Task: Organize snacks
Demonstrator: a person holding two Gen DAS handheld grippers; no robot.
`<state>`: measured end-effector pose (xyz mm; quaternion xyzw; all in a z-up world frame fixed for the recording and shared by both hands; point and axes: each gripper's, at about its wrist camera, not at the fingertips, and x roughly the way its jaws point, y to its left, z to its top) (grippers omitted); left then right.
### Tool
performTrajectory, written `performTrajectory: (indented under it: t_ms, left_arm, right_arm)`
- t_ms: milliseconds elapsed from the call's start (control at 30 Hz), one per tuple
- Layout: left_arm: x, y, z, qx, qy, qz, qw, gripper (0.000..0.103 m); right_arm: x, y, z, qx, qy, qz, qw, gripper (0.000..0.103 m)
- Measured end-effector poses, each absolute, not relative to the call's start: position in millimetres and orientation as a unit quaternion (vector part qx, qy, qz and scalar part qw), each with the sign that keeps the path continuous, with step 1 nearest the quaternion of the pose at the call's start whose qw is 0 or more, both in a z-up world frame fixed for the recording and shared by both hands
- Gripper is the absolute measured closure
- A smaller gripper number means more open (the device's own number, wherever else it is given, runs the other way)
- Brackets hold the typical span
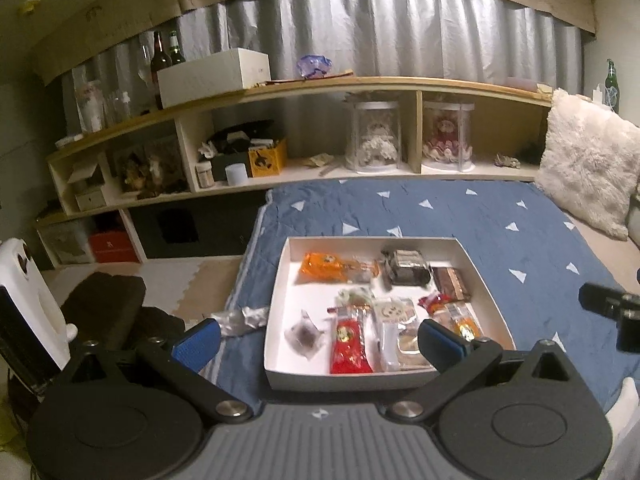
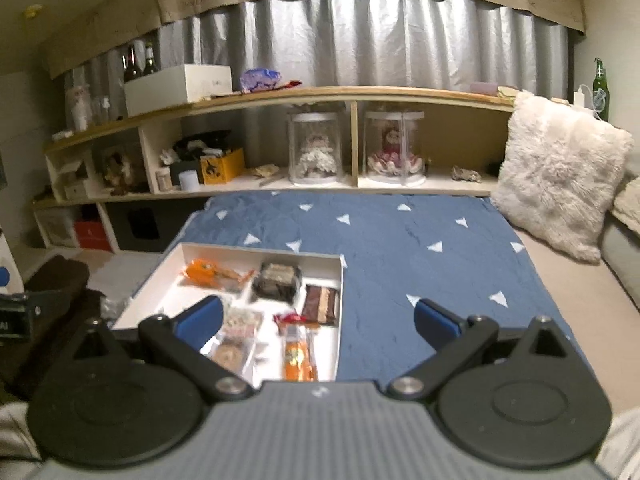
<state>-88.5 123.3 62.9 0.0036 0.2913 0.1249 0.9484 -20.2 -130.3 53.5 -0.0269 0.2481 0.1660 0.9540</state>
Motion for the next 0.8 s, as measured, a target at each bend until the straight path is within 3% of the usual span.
performTrajectory:
  t_ms: [800]
  left_arm:
    - [-88,117,29,0.019,0.299,0.117,0.947,0.0]
  right_arm:
    - [-30,-130,4,-0.064,0.275,0.125,0.951,0.001]
